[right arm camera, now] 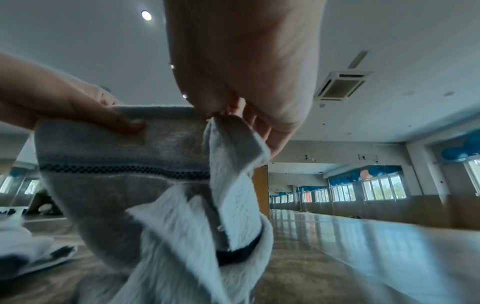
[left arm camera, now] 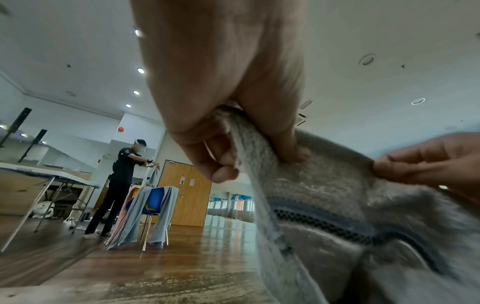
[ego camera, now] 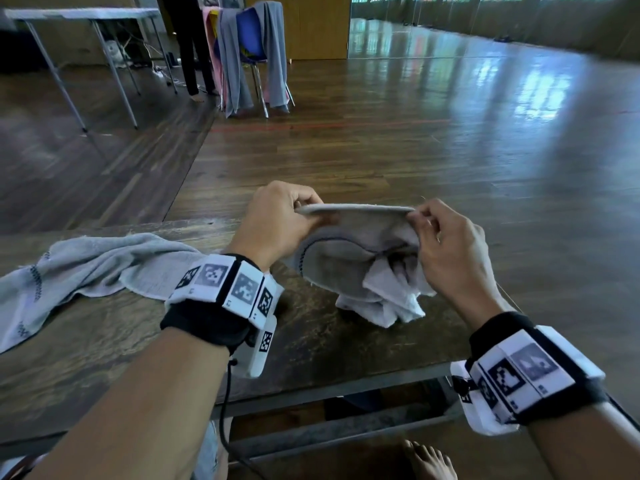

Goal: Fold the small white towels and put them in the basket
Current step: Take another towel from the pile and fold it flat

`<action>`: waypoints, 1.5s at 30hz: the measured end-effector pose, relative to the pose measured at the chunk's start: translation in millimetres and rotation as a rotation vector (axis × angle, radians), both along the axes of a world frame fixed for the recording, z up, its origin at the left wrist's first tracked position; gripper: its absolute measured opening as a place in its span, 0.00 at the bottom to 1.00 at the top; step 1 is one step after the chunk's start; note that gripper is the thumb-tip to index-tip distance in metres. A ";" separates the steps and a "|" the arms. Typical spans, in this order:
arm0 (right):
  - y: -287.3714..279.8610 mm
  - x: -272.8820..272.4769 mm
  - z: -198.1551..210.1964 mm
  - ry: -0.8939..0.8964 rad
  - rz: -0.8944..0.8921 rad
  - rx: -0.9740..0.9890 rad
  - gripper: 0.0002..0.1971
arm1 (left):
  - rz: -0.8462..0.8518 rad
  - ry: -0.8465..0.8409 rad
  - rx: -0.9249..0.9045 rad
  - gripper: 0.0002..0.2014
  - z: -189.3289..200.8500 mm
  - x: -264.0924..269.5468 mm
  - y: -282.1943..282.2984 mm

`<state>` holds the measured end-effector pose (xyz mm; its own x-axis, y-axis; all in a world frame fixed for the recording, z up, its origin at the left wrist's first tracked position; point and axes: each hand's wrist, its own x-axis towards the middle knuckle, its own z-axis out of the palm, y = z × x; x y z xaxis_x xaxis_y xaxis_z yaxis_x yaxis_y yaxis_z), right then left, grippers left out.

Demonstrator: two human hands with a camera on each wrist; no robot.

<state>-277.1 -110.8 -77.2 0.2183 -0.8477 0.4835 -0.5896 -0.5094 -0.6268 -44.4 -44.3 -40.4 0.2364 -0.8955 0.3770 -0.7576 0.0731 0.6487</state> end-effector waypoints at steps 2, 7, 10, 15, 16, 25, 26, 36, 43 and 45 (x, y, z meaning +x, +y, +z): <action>0.9 -3.3 1.5 0.058 0.112 0.042 0.11 | 0.084 0.000 -0.057 0.06 -2.5 5.6 -1.6; -1.8 -20.0 5.5 0.292 0.322 0.146 0.07 | 0.227 -0.038 -0.099 0.09 -6.8 18.3 0.3; -9.8 -32.7 0.2 0.331 0.218 0.128 0.12 | 0.261 -0.034 -0.055 0.08 -7.7 25.2 2.1; -29.9 -54.2 3.8 -0.056 -0.125 -0.047 0.07 | 0.307 0.058 -0.051 0.11 -9.3 29.0 5.3; -32.8 -56.2 3.8 -0.144 -0.141 -0.036 0.08 | 0.299 0.111 -0.064 0.12 -8.7 28.0 5.4; -46.6 -55.9 -2.1 -0.323 0.067 0.304 0.09 | 0.007 0.434 0.189 0.17 -7.8 23.3 -0.9; -47.7 -57.4 -5.6 -0.208 0.096 0.331 0.11 | 0.012 0.253 0.261 0.18 -10.2 25.4 -1.3; -25.5 -36.2 -22.0 0.395 0.434 0.468 0.15 | -0.315 -0.153 0.721 0.06 -53.3 -0.3 -1.6; -8.2 1.6 -38.3 0.680 0.551 0.525 0.04 | -0.500 -0.100 0.689 0.07 -82.9 -21.9 -7.8; -10.9 8.2 -39.1 0.714 0.574 0.497 0.07 | -0.523 -0.058 0.698 0.04 -86.0 -25.9 -11.2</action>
